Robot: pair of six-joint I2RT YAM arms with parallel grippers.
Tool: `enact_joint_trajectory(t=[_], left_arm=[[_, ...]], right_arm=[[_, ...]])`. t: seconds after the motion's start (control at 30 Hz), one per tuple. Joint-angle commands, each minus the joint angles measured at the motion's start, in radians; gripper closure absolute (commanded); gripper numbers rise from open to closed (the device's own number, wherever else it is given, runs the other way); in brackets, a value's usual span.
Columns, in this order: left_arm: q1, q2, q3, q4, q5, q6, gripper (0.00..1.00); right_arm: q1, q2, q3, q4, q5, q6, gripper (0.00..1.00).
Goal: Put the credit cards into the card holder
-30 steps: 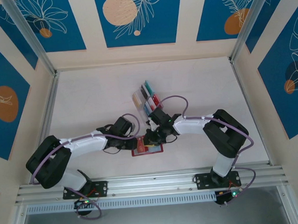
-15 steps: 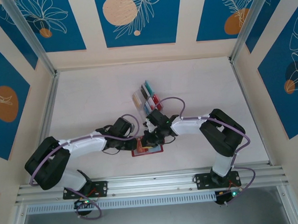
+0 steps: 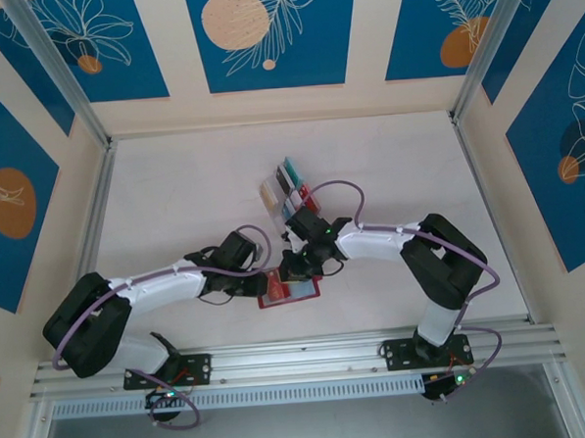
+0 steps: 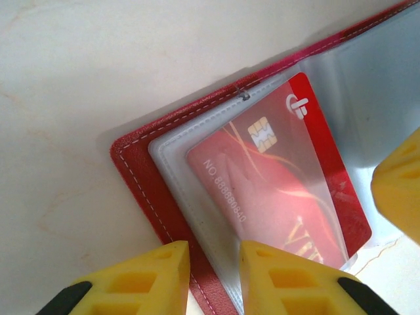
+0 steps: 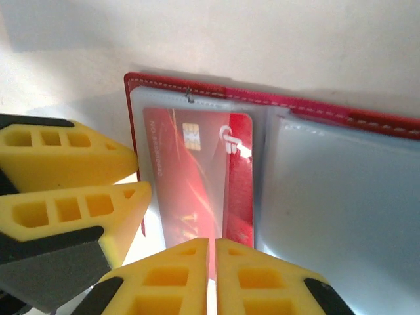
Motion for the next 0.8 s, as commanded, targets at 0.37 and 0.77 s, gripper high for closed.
enact_joint_trajectory(t=[0.37, 0.77], left_arm=[[0.000, 0.020, -0.033, -0.007, 0.020, -0.009, 0.74], [0.000, 0.019, -0.052, 0.022, 0.029, -0.028, 0.74]], right_arm=[[-0.001, 0.084, 0.015, 0.007, -0.031, 0.006, 0.81], [0.026, 0.109, -0.005, 0.127, -0.133, 0.060, 0.87]])
